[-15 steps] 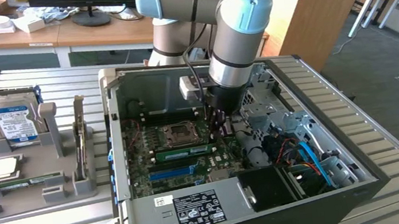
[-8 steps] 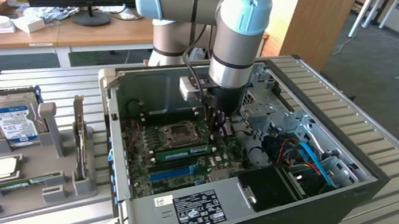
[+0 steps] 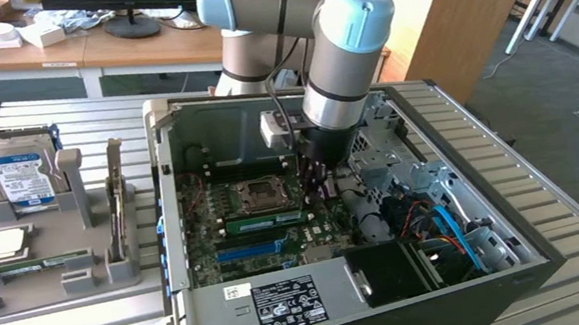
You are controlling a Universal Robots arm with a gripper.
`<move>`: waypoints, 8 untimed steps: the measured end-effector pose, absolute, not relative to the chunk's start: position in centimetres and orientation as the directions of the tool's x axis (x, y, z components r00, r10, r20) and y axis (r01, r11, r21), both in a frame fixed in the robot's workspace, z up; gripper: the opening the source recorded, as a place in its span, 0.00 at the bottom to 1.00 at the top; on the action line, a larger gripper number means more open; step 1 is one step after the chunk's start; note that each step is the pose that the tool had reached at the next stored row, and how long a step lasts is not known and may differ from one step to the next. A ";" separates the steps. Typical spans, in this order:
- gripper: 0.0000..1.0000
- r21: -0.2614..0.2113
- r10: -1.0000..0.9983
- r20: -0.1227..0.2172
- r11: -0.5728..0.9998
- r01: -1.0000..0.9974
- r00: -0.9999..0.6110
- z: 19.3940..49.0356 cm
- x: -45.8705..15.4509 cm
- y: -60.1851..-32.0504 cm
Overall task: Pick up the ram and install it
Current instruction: 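Press down the ram until it locks into place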
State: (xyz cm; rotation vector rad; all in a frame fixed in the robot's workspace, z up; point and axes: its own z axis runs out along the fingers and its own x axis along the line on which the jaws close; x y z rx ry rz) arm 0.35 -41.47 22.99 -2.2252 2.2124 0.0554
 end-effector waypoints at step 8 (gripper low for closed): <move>0.10 0.023 -1.000 -0.028 -0.006 -1.000 0.005 22.8 0.3 -41.5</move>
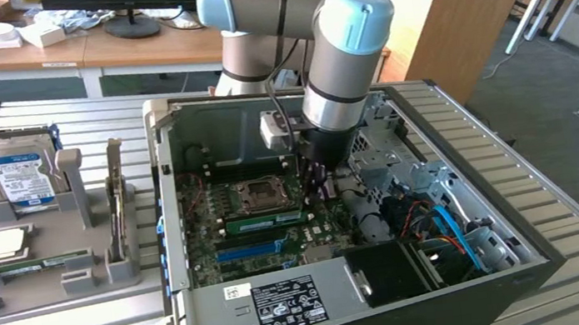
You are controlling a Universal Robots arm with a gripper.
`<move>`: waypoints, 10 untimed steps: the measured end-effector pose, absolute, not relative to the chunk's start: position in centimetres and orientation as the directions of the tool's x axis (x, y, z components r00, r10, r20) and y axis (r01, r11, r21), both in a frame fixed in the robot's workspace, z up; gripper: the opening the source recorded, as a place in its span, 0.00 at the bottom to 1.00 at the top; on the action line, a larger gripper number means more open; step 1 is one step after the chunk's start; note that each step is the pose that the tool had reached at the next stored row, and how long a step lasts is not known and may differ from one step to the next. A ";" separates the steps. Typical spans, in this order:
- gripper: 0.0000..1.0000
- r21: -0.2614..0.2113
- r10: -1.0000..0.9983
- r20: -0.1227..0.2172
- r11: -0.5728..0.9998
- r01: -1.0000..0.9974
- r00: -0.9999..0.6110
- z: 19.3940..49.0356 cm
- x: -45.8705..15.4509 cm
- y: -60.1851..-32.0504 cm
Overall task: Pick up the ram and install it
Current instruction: 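Press down the ram until it locks into place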
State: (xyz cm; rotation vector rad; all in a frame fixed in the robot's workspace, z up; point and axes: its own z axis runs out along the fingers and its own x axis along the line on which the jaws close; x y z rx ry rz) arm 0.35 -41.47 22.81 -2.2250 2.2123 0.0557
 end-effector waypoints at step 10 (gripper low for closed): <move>0.10 0.023 -1.000 -0.027 -0.006 -1.000 0.005 22.6 0.3 -41.5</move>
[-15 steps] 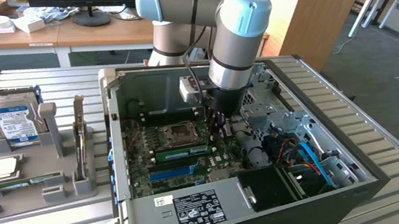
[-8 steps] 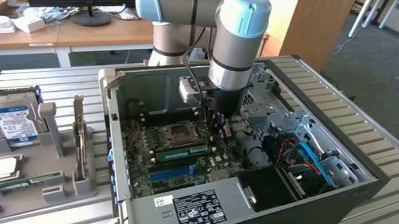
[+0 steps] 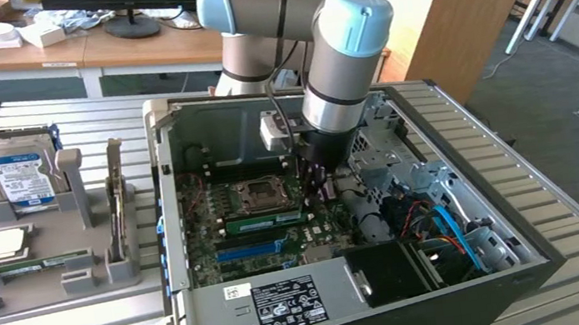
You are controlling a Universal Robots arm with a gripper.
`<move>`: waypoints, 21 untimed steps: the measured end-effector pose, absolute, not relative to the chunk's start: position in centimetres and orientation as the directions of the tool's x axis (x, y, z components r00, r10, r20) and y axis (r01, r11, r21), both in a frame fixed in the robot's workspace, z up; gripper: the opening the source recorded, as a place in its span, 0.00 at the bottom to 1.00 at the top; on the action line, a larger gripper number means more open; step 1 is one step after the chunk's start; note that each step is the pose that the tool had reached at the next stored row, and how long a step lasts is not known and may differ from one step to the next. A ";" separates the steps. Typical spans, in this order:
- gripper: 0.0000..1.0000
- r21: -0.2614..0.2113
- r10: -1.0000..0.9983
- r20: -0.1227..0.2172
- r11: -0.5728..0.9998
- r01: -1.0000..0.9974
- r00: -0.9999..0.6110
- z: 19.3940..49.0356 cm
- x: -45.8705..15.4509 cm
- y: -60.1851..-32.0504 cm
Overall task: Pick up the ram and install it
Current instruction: 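Press down the ram until it locks into place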
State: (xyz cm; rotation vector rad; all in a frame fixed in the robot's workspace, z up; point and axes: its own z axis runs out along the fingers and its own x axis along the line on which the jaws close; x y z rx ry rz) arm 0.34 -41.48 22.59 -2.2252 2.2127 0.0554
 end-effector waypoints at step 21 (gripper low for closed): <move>0.10 0.023 -1.000 -0.028 -0.006 -1.000 0.006 22.3 0.3 -41.5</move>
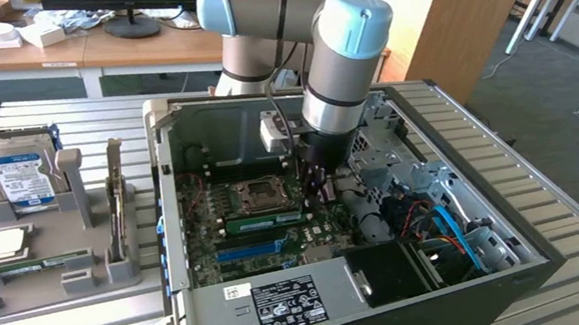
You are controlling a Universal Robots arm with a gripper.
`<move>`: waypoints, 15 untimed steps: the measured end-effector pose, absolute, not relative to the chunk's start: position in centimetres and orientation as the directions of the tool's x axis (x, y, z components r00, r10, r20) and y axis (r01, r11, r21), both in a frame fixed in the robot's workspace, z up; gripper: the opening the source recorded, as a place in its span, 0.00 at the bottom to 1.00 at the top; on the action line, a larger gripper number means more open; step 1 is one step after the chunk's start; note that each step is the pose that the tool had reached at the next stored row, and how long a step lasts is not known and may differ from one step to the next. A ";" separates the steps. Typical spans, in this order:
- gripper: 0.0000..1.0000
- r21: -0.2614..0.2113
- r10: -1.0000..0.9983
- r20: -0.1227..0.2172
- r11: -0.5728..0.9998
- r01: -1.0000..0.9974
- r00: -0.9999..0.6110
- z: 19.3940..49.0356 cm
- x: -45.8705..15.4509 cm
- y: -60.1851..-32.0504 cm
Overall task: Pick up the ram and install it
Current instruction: 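Press down the ram until it locks into place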
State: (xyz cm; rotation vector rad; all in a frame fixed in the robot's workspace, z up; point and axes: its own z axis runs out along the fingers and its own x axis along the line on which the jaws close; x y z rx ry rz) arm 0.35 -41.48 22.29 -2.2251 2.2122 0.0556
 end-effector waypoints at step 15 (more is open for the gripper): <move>0.10 0.023 -1.000 -0.027 -0.006 -1.000 0.005 23.2 0.3 -41.5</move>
